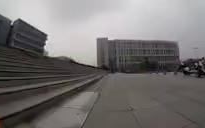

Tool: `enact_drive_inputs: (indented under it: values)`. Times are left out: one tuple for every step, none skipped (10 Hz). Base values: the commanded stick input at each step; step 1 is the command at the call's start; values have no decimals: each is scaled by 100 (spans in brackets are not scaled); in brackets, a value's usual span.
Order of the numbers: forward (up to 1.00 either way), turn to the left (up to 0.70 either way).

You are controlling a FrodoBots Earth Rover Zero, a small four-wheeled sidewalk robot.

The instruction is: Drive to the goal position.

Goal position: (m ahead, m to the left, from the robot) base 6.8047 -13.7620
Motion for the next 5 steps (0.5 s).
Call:
enact_drive_inputs:
  values:
    - [70, 0]
    - [70, 0]
    - [70, 0]
    - [70, 0]
    - [70, 0]
